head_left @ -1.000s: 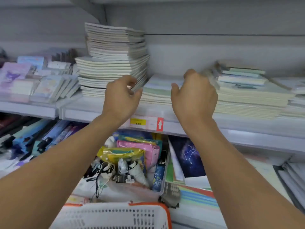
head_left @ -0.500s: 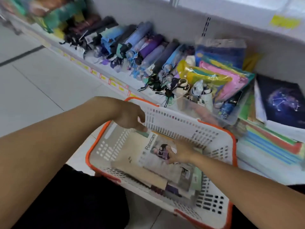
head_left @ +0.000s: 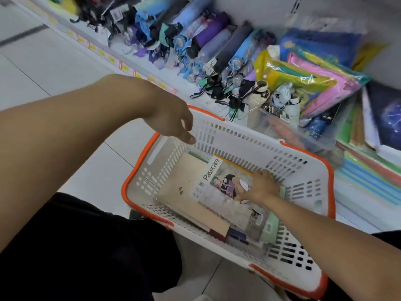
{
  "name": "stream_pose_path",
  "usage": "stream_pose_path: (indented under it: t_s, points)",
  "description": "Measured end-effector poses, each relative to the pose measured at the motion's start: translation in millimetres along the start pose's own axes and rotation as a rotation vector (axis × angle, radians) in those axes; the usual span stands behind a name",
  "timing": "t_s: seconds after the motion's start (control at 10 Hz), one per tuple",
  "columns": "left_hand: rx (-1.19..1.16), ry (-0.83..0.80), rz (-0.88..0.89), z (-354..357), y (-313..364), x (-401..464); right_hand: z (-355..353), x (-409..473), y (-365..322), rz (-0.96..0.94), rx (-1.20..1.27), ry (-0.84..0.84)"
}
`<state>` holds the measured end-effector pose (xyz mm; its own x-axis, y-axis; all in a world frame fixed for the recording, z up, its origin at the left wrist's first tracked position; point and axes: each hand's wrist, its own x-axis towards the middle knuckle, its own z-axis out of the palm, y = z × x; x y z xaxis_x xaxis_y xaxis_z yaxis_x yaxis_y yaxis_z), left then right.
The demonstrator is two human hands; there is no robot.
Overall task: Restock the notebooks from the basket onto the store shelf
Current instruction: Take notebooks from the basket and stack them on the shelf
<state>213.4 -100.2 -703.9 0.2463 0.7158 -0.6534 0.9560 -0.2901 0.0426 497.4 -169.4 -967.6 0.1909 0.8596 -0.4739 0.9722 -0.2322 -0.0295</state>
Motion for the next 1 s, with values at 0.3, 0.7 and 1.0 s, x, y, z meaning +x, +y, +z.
stream_pose_path:
  t_s: [0.3, 0.7, 1.0]
  points:
    - [-0.077, -0.019, -0.047, -8.2, 36.4, -3.9, -39.3, -25.7, 7.9, -0.107, 0.265, 0.070]
    - [-1.310, -0.184, -0.186, 5.0, 93.2, 7.9, -192.7, -127.5, -82.0, -0.664, 0.776, 0.327]
    - [-0.616, 0.147, -0.264, -29.9, 23.1, -26.5, -64.2, -30.4, -32.9, -0.144, 0.282, -0.269]
